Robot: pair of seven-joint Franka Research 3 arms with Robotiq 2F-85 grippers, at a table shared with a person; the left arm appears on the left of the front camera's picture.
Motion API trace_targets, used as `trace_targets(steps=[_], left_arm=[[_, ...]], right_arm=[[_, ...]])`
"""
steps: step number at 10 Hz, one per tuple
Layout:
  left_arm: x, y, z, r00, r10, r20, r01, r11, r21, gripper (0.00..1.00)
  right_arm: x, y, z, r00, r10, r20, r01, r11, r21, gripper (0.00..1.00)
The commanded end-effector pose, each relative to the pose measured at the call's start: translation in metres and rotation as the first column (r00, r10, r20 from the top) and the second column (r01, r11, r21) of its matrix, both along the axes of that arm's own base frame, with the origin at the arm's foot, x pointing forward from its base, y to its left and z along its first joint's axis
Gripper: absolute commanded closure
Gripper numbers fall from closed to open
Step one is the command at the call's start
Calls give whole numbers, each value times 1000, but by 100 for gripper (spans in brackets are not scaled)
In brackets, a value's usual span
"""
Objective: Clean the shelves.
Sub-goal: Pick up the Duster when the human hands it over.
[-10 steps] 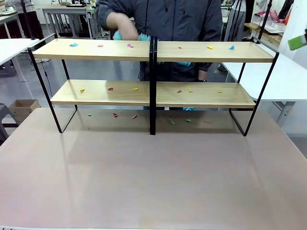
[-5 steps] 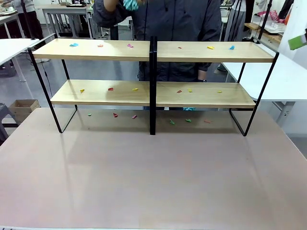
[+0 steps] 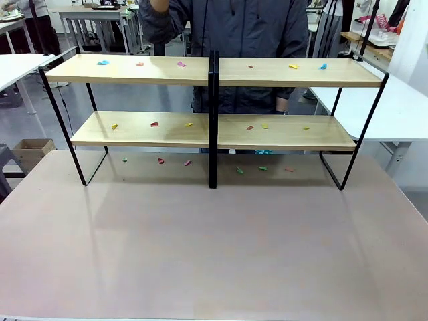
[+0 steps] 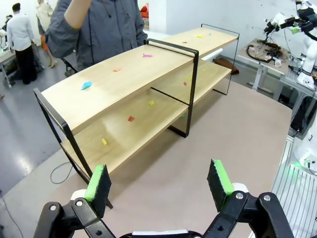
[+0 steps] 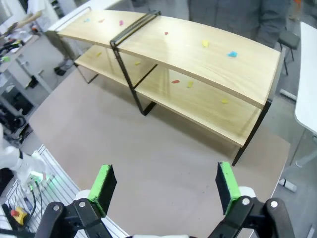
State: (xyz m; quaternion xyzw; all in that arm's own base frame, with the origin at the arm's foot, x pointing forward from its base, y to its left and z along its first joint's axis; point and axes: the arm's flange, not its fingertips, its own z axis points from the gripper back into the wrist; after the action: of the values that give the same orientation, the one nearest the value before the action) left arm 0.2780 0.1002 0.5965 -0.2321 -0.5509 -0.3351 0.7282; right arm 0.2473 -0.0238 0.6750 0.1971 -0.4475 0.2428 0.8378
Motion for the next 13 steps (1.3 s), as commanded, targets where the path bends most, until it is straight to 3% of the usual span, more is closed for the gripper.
trace_targets(steps=[1,4,9,13], left_arm=[[1,-2,0,1000,-10,11,10,1000,4,0],[1,-2,0,1000,-10,11,10,1000,4,0],[1,-2,0,1000,-10,11,10,1000,4,0],[1,-2,0,1000,-10,11,10,1000,4,0]], right_arm=[[-11,-26,8,993,110,45,-112,993,33,0],[-2,-46,1,968,234,90,-238,971,32,0],[4,-55,-9,976,198,86,-204,977,60,0],[8,-72,-21,996,65,66,-71,993,99,0]])
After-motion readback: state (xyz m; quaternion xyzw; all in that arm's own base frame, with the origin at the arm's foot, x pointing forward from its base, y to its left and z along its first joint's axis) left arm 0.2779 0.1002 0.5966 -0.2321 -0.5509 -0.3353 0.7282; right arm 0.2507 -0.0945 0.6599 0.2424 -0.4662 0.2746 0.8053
